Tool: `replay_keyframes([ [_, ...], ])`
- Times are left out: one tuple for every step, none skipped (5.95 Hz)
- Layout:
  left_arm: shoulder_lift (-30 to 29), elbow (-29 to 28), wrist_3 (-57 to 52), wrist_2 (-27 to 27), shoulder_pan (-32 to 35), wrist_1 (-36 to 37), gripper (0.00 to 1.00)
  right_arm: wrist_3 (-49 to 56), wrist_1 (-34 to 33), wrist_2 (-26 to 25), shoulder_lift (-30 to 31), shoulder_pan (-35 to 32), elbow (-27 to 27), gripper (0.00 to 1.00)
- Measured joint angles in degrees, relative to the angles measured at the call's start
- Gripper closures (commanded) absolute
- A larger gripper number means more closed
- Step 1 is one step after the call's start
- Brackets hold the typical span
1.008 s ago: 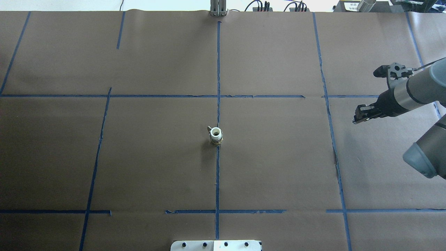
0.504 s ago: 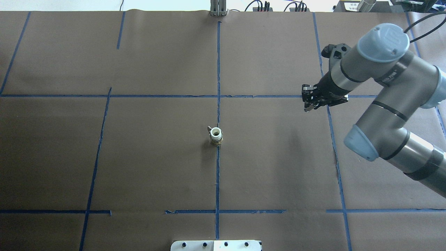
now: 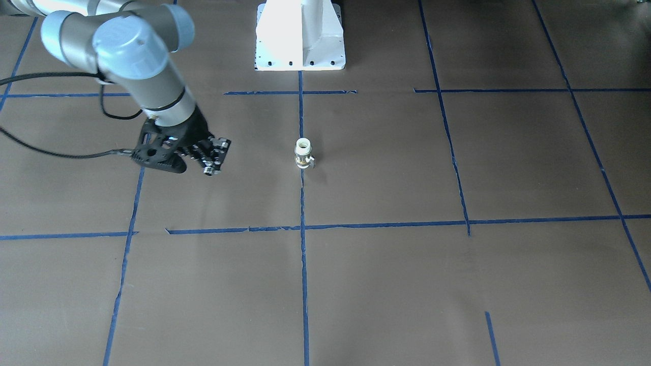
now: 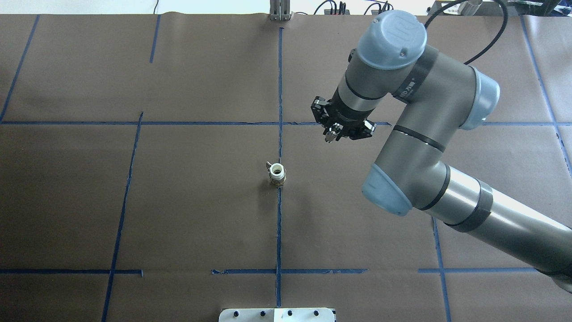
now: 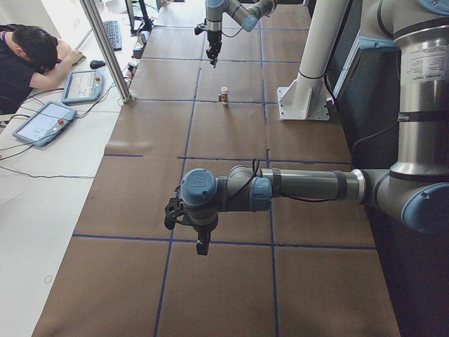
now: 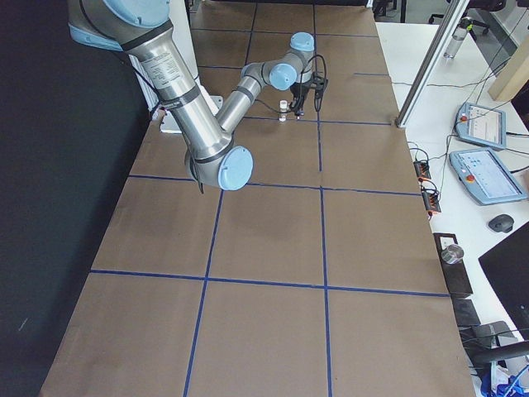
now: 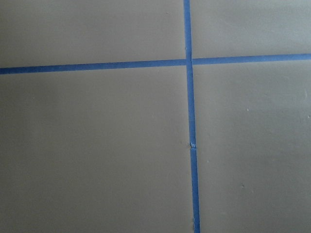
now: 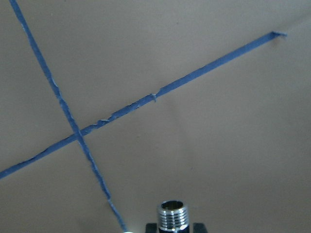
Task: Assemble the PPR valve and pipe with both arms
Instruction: 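Lift the chrome valve piece with the right gripper toward the white fitting, then lower the chrome valve piece into the top of the white fitting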
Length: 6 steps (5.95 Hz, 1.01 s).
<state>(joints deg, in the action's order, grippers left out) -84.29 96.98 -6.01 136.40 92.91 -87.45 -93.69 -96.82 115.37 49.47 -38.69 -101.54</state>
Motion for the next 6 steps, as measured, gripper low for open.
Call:
replay_keyframes([
  [0.00,0.03,0.02,0.00,0.00,0.00,0.00,-8.05,-1.50,-2.53,-3.32,2.56,0.42,1.00],
  [0.00,0.04,0.06,0.01,-0.01,0.00,0.00,-13.34,-3.16,-5.64,-6.76,5.14,2.34,1.00],
  [0.00,0.08,0.13,0.00,0.00,0.00,0.00,-16.18,-4.78,-7.98,-9.81,7.16,5.21,1.00],
  [0.00,0.11,0.21,0.01,-0.01,0.00,0.00,-17.57,-6.51,-9.79,-11.40,9.02,7.22,1.00],
  [0.00,0.13,0.24,0.01,0.00,0.00,0.00,-18.03,-8.14,-11.11,-11.96,10.36,8.11,1.00],
  [0.00,0.13,0.22,0.01,-0.01,0.00,0.00,-18.15,-8.76,-11.57,-12.14,10.91,8.37,1.00],
])
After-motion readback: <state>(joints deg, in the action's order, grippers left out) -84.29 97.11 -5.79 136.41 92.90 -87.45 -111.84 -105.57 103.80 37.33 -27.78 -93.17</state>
